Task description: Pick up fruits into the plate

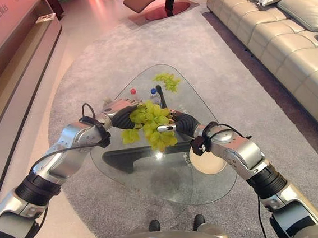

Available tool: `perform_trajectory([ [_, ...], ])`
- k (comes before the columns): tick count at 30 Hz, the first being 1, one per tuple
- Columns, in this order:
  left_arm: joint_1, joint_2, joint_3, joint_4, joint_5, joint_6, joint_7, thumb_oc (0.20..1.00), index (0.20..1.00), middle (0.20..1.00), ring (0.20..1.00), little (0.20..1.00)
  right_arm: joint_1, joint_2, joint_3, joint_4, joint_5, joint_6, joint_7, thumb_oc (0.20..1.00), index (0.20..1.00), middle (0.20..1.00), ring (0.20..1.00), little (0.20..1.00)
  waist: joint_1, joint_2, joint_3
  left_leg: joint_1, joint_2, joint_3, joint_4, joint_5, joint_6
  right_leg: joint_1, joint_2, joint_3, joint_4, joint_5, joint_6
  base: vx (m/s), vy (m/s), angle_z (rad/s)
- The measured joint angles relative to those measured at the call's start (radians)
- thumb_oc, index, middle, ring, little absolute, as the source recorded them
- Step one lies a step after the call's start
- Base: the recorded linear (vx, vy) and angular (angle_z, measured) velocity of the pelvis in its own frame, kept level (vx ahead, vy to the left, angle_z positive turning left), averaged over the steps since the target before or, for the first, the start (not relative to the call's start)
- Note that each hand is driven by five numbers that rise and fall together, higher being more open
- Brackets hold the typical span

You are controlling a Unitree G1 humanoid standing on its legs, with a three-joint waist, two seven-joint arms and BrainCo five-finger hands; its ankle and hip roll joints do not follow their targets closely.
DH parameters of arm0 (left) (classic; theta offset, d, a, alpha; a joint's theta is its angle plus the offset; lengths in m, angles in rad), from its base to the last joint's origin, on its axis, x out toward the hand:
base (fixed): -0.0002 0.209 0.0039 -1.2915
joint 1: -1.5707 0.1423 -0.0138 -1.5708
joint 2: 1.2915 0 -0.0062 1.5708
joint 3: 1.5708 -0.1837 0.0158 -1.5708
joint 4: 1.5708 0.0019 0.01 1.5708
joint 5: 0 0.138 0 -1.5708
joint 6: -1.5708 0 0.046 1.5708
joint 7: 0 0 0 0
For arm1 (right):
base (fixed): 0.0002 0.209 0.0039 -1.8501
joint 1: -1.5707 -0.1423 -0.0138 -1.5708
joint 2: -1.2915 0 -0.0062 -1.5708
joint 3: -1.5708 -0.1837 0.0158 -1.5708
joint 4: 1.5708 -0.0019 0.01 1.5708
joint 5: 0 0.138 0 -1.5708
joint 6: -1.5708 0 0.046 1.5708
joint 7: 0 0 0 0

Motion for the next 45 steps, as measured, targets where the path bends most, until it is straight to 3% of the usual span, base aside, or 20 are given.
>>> perform_trajectory([
  [19, -0.04, 0.001, -0.01, 0.0, 0.001, 0.021, -0.038, 0.2, 0.2, 0.2, 0.2, 0.2, -0.047, 0.005, 0.021, 0.0, 0.001, 0.071, -0.021, 1.0, 1.0, 1.0, 1.0, 1.0, 0.006, 0.0, -0.023, -0.001, 0.0, -0.002, 0.0, 0.002, -0.001, 0.0, 0.001, 0.0, 0.0, 0.0, 0.0, 0.0, 0.0, 0.0],
  [20, -0.04, 0.001, -0.011, 0.0, 0.001, 0.021, -0.038, 0.2, 0.2, 0.2, 0.2, 0.2, -0.05, 0.005, 0.024, 0.001, 0.001, 0.077, -0.021, 0.655, 0.655, 0.655, 0.655, 0.655, 0.006, 0.0, -0.023, -0.001, 0.0, -0.002, 0.0, 0.002, -0.001, 0.0, 0.001, 0.0, 0.0, 0.0, 0.0, 0.0, 0.0, 0.0],
  [21, -0.04, 0.0, -0.012, 0.0, 0.001, 0.021, -0.038, 0.2, 0.2, 0.2, 0.2, 0.2, -0.053, 0.005, 0.028, 0.002, 0.001, 0.083, -0.021, 0.2, 0.2, 0.2, 0.2, 0.2, 0.006, 0.0, -0.023, -0.001, 0.0, -0.002, 0.0, 0.002, -0.001, 0.0, 0.001, 0.0, 0.0, 0.0, 0.0, 0.0, 0.0, 0.0],
  [45, -0.047, -0.011, -0.029, 0.0, 0.039, 0.021, -0.037, 0.2, 0.2, 0.2, 0.2, 0.2, -0.066, 0.038, 0.07, 0.009, 0.016, 0.105, 0.004, 0.2, 0.2, 0.2, 0.2, 0.2, 0.008, 0.0, -0.023, 0.001, 0.0, -0.004, 0.0, 0.002, -0.001, 0.004, 0.002, 0.0, 0.0, 0.0, 0.0, 0.0, 0.0, 0.0],
])
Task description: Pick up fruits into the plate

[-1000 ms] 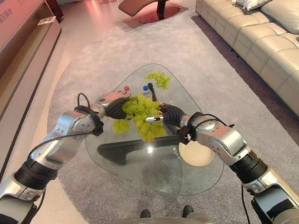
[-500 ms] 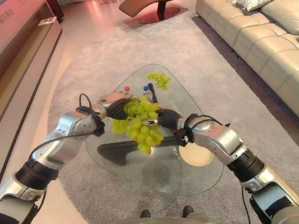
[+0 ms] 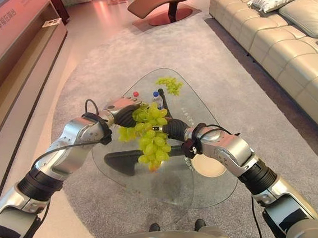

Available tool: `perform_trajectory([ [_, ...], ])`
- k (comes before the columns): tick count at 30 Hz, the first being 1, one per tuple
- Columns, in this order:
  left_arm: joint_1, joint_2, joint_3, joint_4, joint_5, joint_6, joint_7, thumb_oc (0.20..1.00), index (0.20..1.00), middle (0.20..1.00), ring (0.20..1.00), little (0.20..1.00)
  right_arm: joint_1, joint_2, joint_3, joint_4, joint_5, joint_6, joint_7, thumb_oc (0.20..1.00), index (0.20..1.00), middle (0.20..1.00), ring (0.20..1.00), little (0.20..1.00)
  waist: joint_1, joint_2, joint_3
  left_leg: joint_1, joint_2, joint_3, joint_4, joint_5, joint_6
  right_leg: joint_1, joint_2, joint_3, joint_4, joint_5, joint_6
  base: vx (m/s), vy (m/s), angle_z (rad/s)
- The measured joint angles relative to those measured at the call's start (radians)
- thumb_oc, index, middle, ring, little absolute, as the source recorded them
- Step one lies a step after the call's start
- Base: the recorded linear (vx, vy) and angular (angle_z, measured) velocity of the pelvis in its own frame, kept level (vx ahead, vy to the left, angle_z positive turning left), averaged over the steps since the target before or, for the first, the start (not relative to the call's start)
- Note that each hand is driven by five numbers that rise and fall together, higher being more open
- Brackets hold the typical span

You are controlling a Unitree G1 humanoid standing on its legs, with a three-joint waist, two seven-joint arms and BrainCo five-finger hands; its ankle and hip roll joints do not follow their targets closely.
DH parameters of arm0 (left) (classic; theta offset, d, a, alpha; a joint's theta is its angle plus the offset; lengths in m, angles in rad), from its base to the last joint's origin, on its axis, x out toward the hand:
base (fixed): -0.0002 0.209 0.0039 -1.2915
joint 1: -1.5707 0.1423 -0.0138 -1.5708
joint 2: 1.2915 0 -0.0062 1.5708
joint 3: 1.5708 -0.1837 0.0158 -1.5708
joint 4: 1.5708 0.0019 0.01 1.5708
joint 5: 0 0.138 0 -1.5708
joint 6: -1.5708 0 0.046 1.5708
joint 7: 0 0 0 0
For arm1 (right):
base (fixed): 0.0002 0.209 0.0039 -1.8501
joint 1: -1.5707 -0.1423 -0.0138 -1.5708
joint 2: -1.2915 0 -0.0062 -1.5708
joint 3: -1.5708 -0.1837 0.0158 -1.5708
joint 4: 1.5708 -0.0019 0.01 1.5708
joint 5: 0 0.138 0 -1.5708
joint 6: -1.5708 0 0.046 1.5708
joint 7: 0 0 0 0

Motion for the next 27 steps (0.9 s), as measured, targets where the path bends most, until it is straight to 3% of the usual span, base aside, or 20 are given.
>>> perform_trajectory([
  [12, 0.0, -0.006, 0.0, 0.0, 0.002, 0.0, 0.003, 0.2, 0.2, 0.2, 0.2, 0.2, 0.0, 0.0, 0.0, 0.0, 0.0, 0.0, 0.004, 0.2, 0.2, 0.2, 0.2, 0.2, 0.0, 0.0, 0.0, 0.001, 0.0, 0.0, 0.0, 0.0, 0.0, 0.001, 0.001, 0.0, 0.0, 0.0, 0.0, 0.0, 0.0, 0.0],
  [13, 0.0, -0.006, 0.0, 0.0, 0.002, 0.0, 0.003, 0.485, 0.485, 0.485, 0.485, 0.485, 0.0, 0.001, 0.0, 0.0, 0.0, 0.0, 0.004, 0.2, 0.2, 0.2, 0.2, 0.2, 0.0, 0.0, 0.0, 0.001, 0.0, 0.0, 0.0, 0.0, 0.0, 0.001, 0.001, 0.0, 0.0, 0.0, 0.0, 0.0, 0.0, 0.0],
  [14, 0.0, -0.007, 0.0, 0.0, 0.002, 0.0, 0.003, 1.0, 1.0, 1.0, 1.0, 1.0, 0.0, 0.0, 0.0, 0.0, 0.001, 0.0, 0.004, 0.2, 0.2, 0.2, 0.2, 0.2, 0.0, 0.0, 0.0, 0.001, 0.0, 0.0, 0.0, 0.0, 0.0, 0.001, 0.001, 0.0, 0.0, 0.0, 0.0, 0.0, 0.0, 0.0],
  [27, 0.021, -0.037, 0.009, 0.0, -0.061, -0.014, 0.051, 1.0, 1.0, 1.0, 1.0, 1.0, 0.075, 0.004, -0.007, 0.002, 0.002, -0.03, -0.021, 0.2, 0.2, 0.2, 0.2, 0.2, 0.002, 0.0, 0.0, 0.001, 0.0, 0.0, 0.0, 0.0, 0.0, 0.001, 0.001, 0.0, 0.0, 0.0, 0.0, 0.0, 0.0, 0.0],
])
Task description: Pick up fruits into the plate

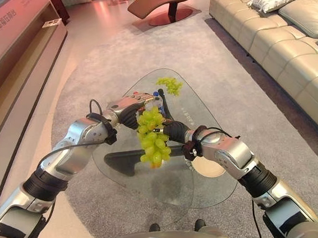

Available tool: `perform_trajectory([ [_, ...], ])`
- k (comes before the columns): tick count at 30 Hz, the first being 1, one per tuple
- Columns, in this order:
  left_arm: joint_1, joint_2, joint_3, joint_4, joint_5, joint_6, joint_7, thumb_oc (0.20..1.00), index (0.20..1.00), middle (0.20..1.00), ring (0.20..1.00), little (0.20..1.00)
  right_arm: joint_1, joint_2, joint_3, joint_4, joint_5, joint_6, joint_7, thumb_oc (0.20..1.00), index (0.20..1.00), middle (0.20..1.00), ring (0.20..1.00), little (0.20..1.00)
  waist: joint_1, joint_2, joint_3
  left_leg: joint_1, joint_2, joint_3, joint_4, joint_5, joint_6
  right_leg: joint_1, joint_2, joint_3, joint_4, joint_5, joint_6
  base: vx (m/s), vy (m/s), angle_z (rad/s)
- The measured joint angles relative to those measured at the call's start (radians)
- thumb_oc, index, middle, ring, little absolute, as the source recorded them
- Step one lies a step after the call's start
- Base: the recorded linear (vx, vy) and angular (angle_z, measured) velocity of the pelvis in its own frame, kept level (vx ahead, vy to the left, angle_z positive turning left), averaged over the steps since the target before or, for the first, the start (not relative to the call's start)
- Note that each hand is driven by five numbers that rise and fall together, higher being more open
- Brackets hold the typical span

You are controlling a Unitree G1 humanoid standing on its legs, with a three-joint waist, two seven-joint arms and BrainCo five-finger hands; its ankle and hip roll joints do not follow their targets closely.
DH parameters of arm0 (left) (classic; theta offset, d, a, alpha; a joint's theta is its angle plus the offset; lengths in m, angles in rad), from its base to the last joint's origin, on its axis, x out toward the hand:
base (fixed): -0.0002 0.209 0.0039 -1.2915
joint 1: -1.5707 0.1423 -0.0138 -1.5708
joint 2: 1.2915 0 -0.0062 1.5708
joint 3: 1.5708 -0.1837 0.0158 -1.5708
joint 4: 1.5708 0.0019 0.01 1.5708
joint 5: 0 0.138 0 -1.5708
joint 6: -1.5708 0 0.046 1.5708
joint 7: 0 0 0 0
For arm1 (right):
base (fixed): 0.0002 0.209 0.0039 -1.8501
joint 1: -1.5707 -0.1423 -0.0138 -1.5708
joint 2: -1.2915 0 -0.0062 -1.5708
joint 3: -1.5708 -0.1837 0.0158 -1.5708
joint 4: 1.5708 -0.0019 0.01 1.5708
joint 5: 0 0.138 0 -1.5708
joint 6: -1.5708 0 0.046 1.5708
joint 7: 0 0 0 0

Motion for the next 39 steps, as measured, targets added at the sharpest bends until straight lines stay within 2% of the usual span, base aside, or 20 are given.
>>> perform_trajectory([
  [5, 0.122, 0.007, 0.085, -0.001, -0.065, -0.037, 0.048, 1.0, 1.0, 1.0, 1.0, 1.0, 0.104, -0.008, -0.069, 0.006, 0.019, -0.051, -0.006, 0.2, 0.2, 0.2, 0.2, 0.2, 0.004, 0.0, 0.0, -0.003, 0.0, 0.0, 0.0, 0.0, 0.0, 0.0, -0.002, 0.0, 0.0, 0.0, 0.0, 0.0, 0.0, 0.0],
  [12, 0.274, 0.04, 0.189, -0.001, -0.15, -0.076, 0.113, 1.0, 1.0, 1.0, 1.0, 1.0, 0.209, -0.019, -0.176, 0.047, 0.032, -0.165, -0.012, 0.2, 0.2, 0.2, 0.2, 0.2, 0.014, 0.0, 0.0, -0.006, 0.001, -0.002, -0.004, -0.001, 0.0, 0.0, -0.003, -0.003, 0.0, -0.002, 0.002, 0.0, 0.0, 0.0],
  [22, 0.411, 0.041, 0.284, 0.045, -0.313, -0.077, 0.149, 1.0, 1.0, 1.0, 1.0, 1.0, 0.289, 0.008, -0.287, 0.123, 0.081, -0.283, -0.013, 0.2, 0.2, 0.2, 0.2, 0.2, 0.011, 0.005, -0.001, -0.011, 0.001, -0.011, -0.004, -0.001, 0.001, -0.001, -0.004, -0.012, -0.001, -0.004, 0.004, 0.02, 0.004, 0.02],
  [24, 0.438, 0.037, 0.301, 0.079, -0.341, -0.068, 0.152, 1.0, 1.0, 1.0, 1.0, 1.0, 0.309, 0.012, -0.312, 0.137, 0.081, -0.294, -0.015, 0.2, 0.2, 0.2, 0.2, 0.2, 0.012, 0.008, -0.001, -0.012, 0.0, -0.011, -0.004, -0.001, 0.001, -0.002, -0.004, -0.012, -0.001, -0.004, 0.004, 0.06, -0.001, 0.0],
  [25, 0.486, 0.003, 0.344, 0.117, -0.384, -0.069, 0.172, 1.0, 1.0, 1.0, 1.0, 1.0, 0.331, 0.027, -0.34, 0.155, 0.08, -0.311, -0.014, 0.2, 0.2, 0.2, 0.2, 0.2, 0.012, 0.011, -0.002, -0.013, 0.001, -0.011, -0.004, -0.001, 0.001, -0.003, -0.005, -0.012, -0.001, -0.006, 0.006, 0.04, -0.001, 0.0],
  [29, 0.582, -0.039, 0.389, 0.229, -0.459, -0.058, 0.227, 1.0, 1.0, 1.0, 1.0, 1.0, 0.384, 0.044, -0.384, 0.202, 0.075, -0.355, -0.019, 0.2, 0.2, 0.2, 0.2, 0.2, 0.01, 0.014, -0.002, -0.017, 0.002, -0.009, -0.004, -0.003, 0.002, -0.008, -0.005, -0.011, -0.001, -0.008, 0.008, 0.03, -0.006, -0.01],
  [33, 0.633, -0.061, 0.394, 0.332, -0.506, -0.058, 0.277, 1.0, 1.0, 1.0, 1.0, 1.0, 0.401, 0.043, -0.395, 0.272, 0.052, -0.402, -0.039, 0.2, 0.2, 0.2, 0.2, 0.2, 0.011, 0.018, 0.002, -0.024, 0.003, -0.008, -0.002, -0.002, 0.003, -0.017, -0.007, -0.009, -0.001, -0.008, 0.009, -0.01, -0.006, -0.01],
  [35, 0.642, -0.106, 0.396, 0.442, -0.552, -0.059, 0.32, 1.0, 1.0, 1.0, 1.0, 1.0, 0.396, 0.042, -0.4, 0.333, 0.036, -0.434, -0.054, 0.2, 0.2, 0.2, 0.2, 0.2, 0.011, 0.026, 0.008, -0.037, 0.001, 0.002, -0.001, -0.001, 0.004, -0.034, -0.009, -0.002, -0.001, -0.008, 0.01, -0.11, -0.026, -0.1],
  [37, 0.634, -0.143, 0.391, 0.544, -0.591, -0.075, 0.361, 1.0, 1.0, 1.0, 1.0, 1.0, 0.374, 0.034, -0.402, 0.388, 0.036, -0.465, -0.067, 0.2, 0.2, 0.2, 0.2, 0.2, 0.009, 0.035, 0.023, -0.069, -0.001, 0.003, 0.007, 0.005, 0.007, -0.067, -0.012, -0.001, 0.001, -0.004, 0.01, -0.13, -0.023, -0.06],
  [39, 0.615, -0.161, 0.366, 0.607, -0.617, -0.075, 0.397, 1.0, 1.0, 1.0, 1.0, 1.0, 0.343, 0.024, -0.424, 0.444, 0.036, -0.466, -0.095, 0.2, 0.2, 0.2, 0.2, 0.2, 0.009, 0.04, 0.066, -0.096, -0.003, 0.002, 0.015, 0.013, 0.007, -0.089, -0.014, -0.001, 0.0, 0.008, 0.011, -0.18, -0.034, 0.01],
])
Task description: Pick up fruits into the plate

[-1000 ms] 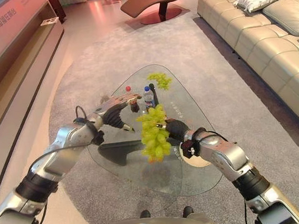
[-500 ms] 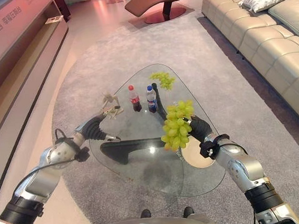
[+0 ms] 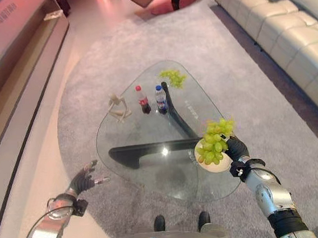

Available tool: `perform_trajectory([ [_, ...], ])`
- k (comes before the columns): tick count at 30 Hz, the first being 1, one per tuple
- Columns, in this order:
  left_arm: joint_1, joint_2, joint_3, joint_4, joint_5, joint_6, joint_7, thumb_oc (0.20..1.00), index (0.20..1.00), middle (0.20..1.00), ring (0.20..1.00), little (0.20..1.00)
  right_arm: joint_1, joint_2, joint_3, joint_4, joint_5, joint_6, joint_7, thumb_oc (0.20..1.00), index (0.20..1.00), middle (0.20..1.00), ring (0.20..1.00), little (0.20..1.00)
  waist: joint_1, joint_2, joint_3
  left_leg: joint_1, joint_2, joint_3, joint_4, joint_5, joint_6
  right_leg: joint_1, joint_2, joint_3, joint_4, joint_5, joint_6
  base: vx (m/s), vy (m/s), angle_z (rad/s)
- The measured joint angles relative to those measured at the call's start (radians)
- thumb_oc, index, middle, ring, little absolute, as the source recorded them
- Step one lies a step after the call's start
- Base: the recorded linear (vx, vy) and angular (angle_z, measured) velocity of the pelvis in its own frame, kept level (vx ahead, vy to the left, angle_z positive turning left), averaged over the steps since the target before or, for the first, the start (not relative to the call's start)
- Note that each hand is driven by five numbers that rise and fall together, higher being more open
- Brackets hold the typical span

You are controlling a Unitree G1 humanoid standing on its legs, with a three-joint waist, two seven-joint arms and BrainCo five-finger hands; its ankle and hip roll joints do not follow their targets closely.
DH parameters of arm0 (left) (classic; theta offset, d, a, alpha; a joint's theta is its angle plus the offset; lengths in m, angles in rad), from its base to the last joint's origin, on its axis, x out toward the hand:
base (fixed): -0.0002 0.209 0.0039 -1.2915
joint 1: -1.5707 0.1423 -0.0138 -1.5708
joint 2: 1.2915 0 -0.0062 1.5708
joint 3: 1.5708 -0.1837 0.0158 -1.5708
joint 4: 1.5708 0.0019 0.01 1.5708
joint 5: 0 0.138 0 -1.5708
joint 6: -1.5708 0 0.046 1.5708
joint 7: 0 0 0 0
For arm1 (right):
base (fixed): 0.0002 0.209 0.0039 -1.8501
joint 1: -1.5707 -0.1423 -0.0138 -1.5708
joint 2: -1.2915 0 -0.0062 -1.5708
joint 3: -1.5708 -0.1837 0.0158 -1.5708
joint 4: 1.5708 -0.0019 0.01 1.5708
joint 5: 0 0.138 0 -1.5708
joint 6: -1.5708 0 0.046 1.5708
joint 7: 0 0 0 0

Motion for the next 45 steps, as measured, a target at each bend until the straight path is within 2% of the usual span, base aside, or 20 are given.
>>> perform_trajectory([
  [2, -0.015, -0.008, -0.013, 0.03, -0.031, -0.017, 0.036, 1.0, 1.0, 1.0, 1.0, 1.0, -0.025, -0.012, -0.001, 0.047, 0.0, -0.023, -0.017, 0.2, 0.2, 0.2, 0.2, 0.2, 0.0, 0.002, 0.028, -0.018, -0.001, 0.0, 0.012, 0.002, -0.001, -0.019, 0.0, 0.0, 0.006, 0.0, 0.0, -0.16, -0.045, 0.0],
  [4, -0.059, -0.029, -0.027, 0.071, -0.083, -0.042, 0.08, 1.0, 1.0, 1.0, 1.0, 1.0, -0.092, -0.041, -0.003, 0.101, 0.0, -0.064, -0.041, 0.2, 0.2, 0.2, 0.2, 0.2, 0.0, 0.009, 0.093, -0.067, -0.007, 0.0, 0.037, 0.004, -0.004, -0.057, -0.001, 0.002, 0.008, 0.017, -0.003, -0.11, -0.045, -0.02],
  [5, -0.059, -0.029, -0.027, 0.071, -0.083, -0.042, 0.08, 1.0, 1.0, 1.0, 1.0, 1.0, -0.092, -0.041, -0.003, 0.101, 0.0, -0.064, -0.041, 0.2, 0.2, 0.2, 0.2, 0.2, 0.0, 0.009, 0.093, -0.067, -0.007, 0.0, 0.037, 0.004, -0.004, -0.057, -0.001, 0.002, 0.008, 0.017, -0.003, -0.16, -0.054, -0.01],
  [6, -0.104, -0.046, -0.041, 0.117, -0.111, -0.051, 0.102, 1.0, 1.0, 1.0, 1.0, 1.0, -0.154, -0.057, -0.003, 0.143, -0.002, -0.079, -0.068, 0.2, 0.2, 0.2, 0.2, 0.2, 0.0, 0.016, 0.154, -0.101, -0.008, -0.001, 0.055, 0.006, -0.007, -0.083, 0.0, 0.001, 0.009, 0.026, -0.006, -0.18, -0.049, -0.01],
  [8, -0.163, -0.052, -0.064, 0.158, -0.134, -0.091, 0.126, 1.0, 1.0, 1.0, 1.0, 1.0, -0.234, -0.08, -0.001, 0.188, -0.003, -0.108, -0.084, 0.2, 0.2, 0.2, 0.2, 0.2, -0.002, 0.021, 0.218, -0.172, -0.008, -0.001, 0.104, 0.006, -0.012, -0.149, -0.001, 0.0, 0.05, 0.028, -0.009, -0.17, -0.045, -0.03],
  [12, -0.276, -0.062, -0.09, 0.227, -0.172, -0.112, 0.142, 1.0, 1.0, 1.0, 1.0, 1.0, -0.404, -0.101, -0.004, 0.284, -0.017, -0.118, -0.13, 0.2, 0.2, 0.2, 0.2, 0.2, -0.009, 0.032, 0.35, -0.257, -0.009, -0.004, 0.158, 0.006, -0.013, -0.25, -0.004, 0.001, 0.131, 0.026, -0.021, -0.13, -0.025, -0.02],
  [16, -0.317, -0.064, -0.116, 0.274, -0.188, -0.11, 0.146, 1.0, 1.0, 1.0, 1.0, 1.0, -0.466, -0.102, -0.002, 0.339, -0.03, -0.121, -0.138, 0.2, 0.2, 0.2, 0.2, 0.2, -0.001, 0.034, 0.366, -0.338, -0.017, 0.0, 0.192, 0.007, -0.013, -0.364, -0.017, 0.007, 0.234, -0.005, -0.024, -0.09, -0.014, -0.02],
  [19, -0.322, -0.063, -0.122, 0.306, -0.195, -0.11, 0.146, 1.0, 1.0, 1.0, 1.0, 1.0, -0.502, -0.121, 0.006, 0.349, -0.041, -0.12, -0.139, 0.2, 0.2, 0.2, 0.2, 0.2, 0.003, 0.034, 0.367, -0.396, -0.03, 0.003, 0.213, 0.007, -0.011, -0.462, -0.038, 0.016, 0.34, -0.055, -0.022, -0.08, 0.016, 0.03],
  [23, -0.321, -0.067, -0.149, 0.356, -0.222, -0.11, 0.145, 1.0, 1.0, 1.0, 1.0, 1.0, -0.605, -0.148, 0.009, 0.373, -0.051, -0.12, -0.144, 0.2, 0.2, 0.2, 0.2, 0.2, 0.006, 0.034, 0.367, -0.516, -0.048, 0.018, 0.268, 0.008, -0.008, -0.615, -0.059, 0.037, 0.452, -0.081, -0.027, -0.06, 0.025, -0.04],
  [29, -0.331, -0.074, -0.16, 0.362, -0.236, -0.111, 0.142, 1.0, 1.0, 1.0, 1.0, 1.0, -0.709, -0.161, 0.055, 0.381, -0.094, -0.099, -0.165, 0.2, 0.2, 0.2, 0.2, 0.2, 0.023, 0.035, 0.369, -0.61, -0.05, 0.023, 0.323, 0.002, -0.006, -0.723, -0.067, 0.05, 0.524, -0.093, -0.043, -0.02, 0.003, -0.01],
  [40, -0.358, -0.079, -0.216, 0.355, -0.266, -0.111, 0.141, 1.0, 1.0, 1.0, 1.0, 1.0, -0.829, -0.18, 0.126, 0.421, -0.156, -0.031, -0.206, 0.2, 0.2, 0.2, 0.2, 0.2, 0.037, 0.042, 0.371, -0.698, -0.056, 0.009, 0.364, -0.003, -0.013, -0.804, -0.078, 0.04, 0.565, -0.094, -0.046, -0.01, 0.008, 0.04],
  [41, -0.358, -0.079, -0.225, 0.355, -0.266, -0.111, 0.141, 1.0, 1.0, 1.0, 1.0, 1.0, -0.84, -0.18, 0.126, 0.427, -0.157, -0.022, -0.206, 0.435, 0.435, 0.435, 0.435, 0.435, 0.038, 0.043, 0.37, -0.702, -0.058, 0.007, 0.364, -0.003, -0.013, -0.807, -0.08, 0.038, 0.565, -0.095, -0.046, -0.01, 0.03, 0.04],
  [43, -0.358, -0.079, -0.234, 0.353, -0.267, -0.114, 0.141, 1.0, 1.0, 1.0, 1.0, 1.0, -0.866, -0.182, 0.128, 0.448, -0.158, -0.014, -0.209, 1.0, 1.0, 1.0, 1.0, 1.0, 0.038, 0.044, 0.37, -0.712, -0.062, 0.008, 0.364, -0.002, -0.012, -0.817, -0.083, 0.038, 0.567, -0.094, -0.046, 0.0, 0.0, 0.0],
  [45, -0.358, -0.08, -0.236, 0.353, -0.267, -0.115, 0.14, 1.0, 1.0, 1.0, 1.0, 1.0, -0.884, -0.187, 0.141, 0.465, -0.157, -0.009, -0.215, 1.0, 1.0, 1.0, 1.0, 1.0, 0.04, 0.045, 0.371, -0.715, -0.063, 0.009, 0.364, 0.0, -0.009, -0.82, -0.085, 0.038, 0.566, -0.094, -0.046, 0.0, 0.0, 0.0],
])
